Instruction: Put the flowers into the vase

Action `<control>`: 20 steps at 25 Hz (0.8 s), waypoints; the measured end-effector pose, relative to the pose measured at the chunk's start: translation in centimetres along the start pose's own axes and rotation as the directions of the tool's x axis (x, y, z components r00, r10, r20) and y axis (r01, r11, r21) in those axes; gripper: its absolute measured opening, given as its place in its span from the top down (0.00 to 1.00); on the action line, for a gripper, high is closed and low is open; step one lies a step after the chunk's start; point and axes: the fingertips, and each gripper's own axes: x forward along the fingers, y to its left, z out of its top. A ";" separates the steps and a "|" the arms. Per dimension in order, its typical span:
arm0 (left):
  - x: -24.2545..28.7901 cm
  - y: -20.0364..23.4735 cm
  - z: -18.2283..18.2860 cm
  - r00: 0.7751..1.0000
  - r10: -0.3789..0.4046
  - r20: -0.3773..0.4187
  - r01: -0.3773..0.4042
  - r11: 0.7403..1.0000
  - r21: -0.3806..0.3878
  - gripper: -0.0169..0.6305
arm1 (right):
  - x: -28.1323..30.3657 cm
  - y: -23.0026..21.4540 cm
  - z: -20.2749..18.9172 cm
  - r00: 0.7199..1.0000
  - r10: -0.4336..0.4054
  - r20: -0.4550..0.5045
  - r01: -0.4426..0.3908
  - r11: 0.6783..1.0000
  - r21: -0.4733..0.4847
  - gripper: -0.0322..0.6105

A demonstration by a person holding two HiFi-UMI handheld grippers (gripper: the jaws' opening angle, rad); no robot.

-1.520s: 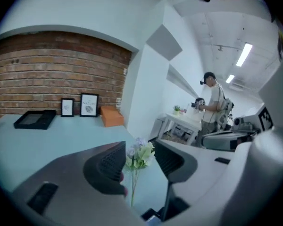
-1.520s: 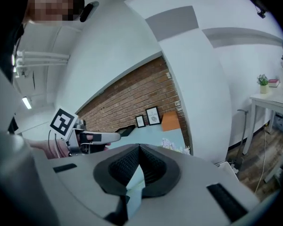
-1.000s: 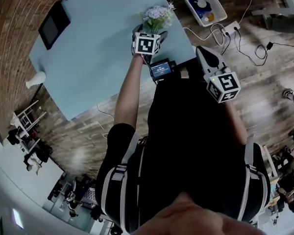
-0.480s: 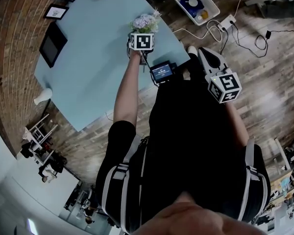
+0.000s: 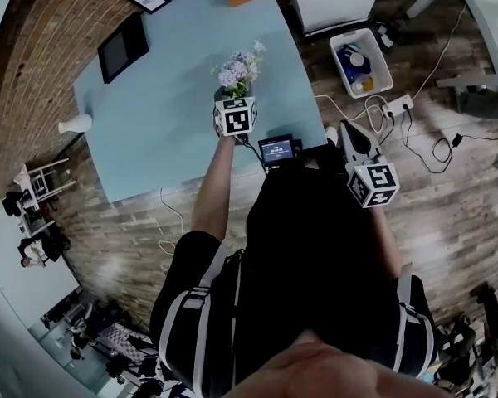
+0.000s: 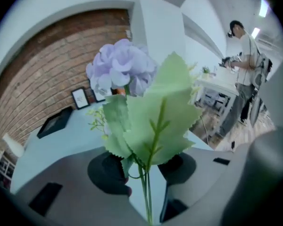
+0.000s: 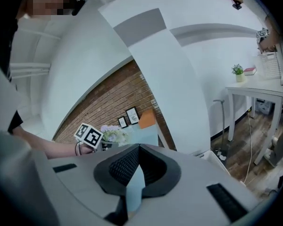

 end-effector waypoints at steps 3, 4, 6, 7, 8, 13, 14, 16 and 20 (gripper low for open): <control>-6.9 5.1 1.2 0.969 0.159 0.190 -0.133 0.981 -0.141 0.66 | 2.1 1.7 0.1 0.994 0.101 -0.037 -0.102 0.994 -0.042 0.92; -9.4 6.5 1.2 0.946 0.220 0.240 -0.178 0.967 -0.184 0.66 | 2.6 2.3 0.0 0.989 0.136 -0.052 -0.139 0.988 -0.063 0.92; -14.6 9.0 0.6 0.889 0.337 0.310 -0.261 0.930 -0.261 0.66 | 3.7 3.8 -0.5 0.975 0.204 -0.086 -0.212 0.972 -0.100 0.92; -17.3 10.1 0.0 0.859 0.389 0.332 -0.295 0.908 -0.297 0.66 | 4.2 4.9 -0.7 0.965 0.240 -0.106 -0.252 0.962 -0.110 0.92; -20.0 11.0 -0.8 0.832 0.434 0.346 -0.324 0.886 -0.331 0.66 | 4.7 6.2 -1.0 0.952 0.279 -0.128 -0.293 0.949 -0.116 0.92; -32.4 12.5 -7.9 0.719 0.619 0.317 -0.459 0.764 -0.453 0.66 | 5.8 13.9 -2.3 0.857 0.450 -0.250 -0.497 0.849 -0.177 0.92; -34.5 12.7 -9.5 0.697 0.652 0.299 -0.476 0.732 -0.487 0.66 | 5.9 15.6 -2.6 0.838 0.474 -0.268 -0.529 0.827 -0.191 0.92; -37.7 13.5 -12.6 0.658 0.705 0.265 -0.490 0.668 -0.560 0.66 | 5.9 19.2 -3.0 0.806 0.512 -0.295 -0.578 0.788 -0.212 0.92; -40.8 15.3 -17.0 0.606 0.756 0.246 -0.483 0.596 -0.642 0.66 | 6.6 24.8 -4.9 0.763 0.543 -0.351 -0.636 0.728 -0.255 0.92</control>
